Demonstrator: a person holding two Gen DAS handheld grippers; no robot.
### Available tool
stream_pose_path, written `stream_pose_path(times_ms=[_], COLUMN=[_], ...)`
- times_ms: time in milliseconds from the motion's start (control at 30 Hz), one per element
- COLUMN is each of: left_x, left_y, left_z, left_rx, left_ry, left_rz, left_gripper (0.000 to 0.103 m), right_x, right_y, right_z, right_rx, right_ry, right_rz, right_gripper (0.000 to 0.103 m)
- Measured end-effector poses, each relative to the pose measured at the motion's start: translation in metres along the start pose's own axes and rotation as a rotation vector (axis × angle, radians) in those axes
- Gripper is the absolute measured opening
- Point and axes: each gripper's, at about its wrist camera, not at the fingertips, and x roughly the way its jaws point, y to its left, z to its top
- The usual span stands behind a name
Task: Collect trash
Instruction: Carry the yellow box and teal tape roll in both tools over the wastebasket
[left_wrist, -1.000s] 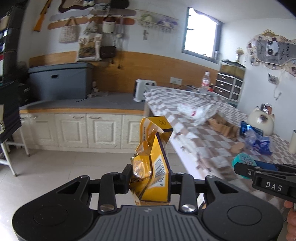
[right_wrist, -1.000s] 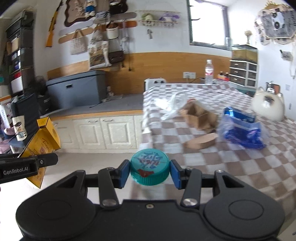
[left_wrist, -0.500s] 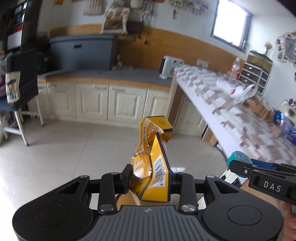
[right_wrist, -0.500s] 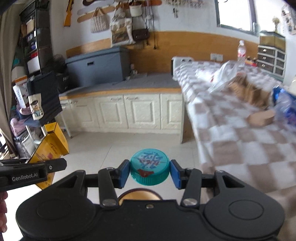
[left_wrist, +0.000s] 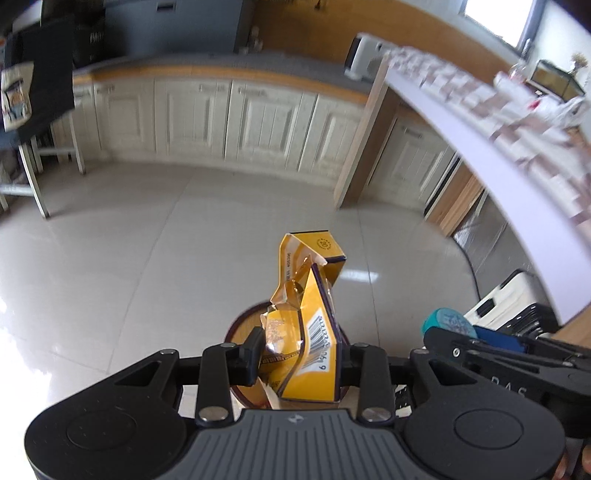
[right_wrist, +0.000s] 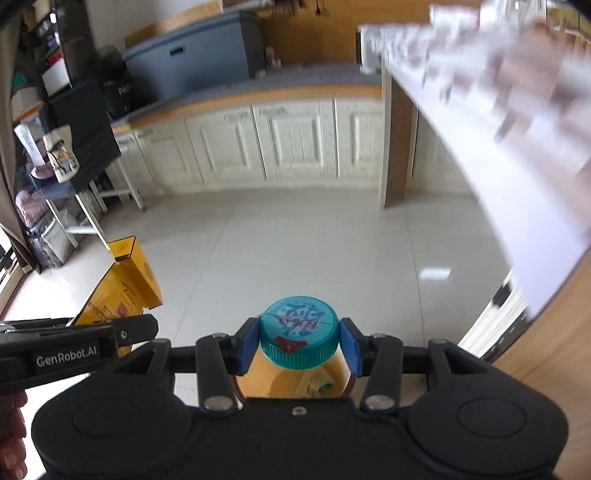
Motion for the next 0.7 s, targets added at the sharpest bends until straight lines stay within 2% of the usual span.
stream_pose_path(times_ms=[267,700], left_x=[0.081,0.192], left_y=[0.015,0.027], left_z=[-0.003,-0.025], left_rx=[-0.023,0.031], left_ry=[0.117,0.272], left_rz=[0.012,0.012], left_gripper=[0.036,0.037], right_x=[0.083,0.186], right_y=[-0.02,-0.041], right_z=[-0.02,-0.053], right_rx=[0.066,0.139], right_ry=[0.139,0.31], right_rz=[-0.002,0.002], right_gripper=[0.048,0.048])
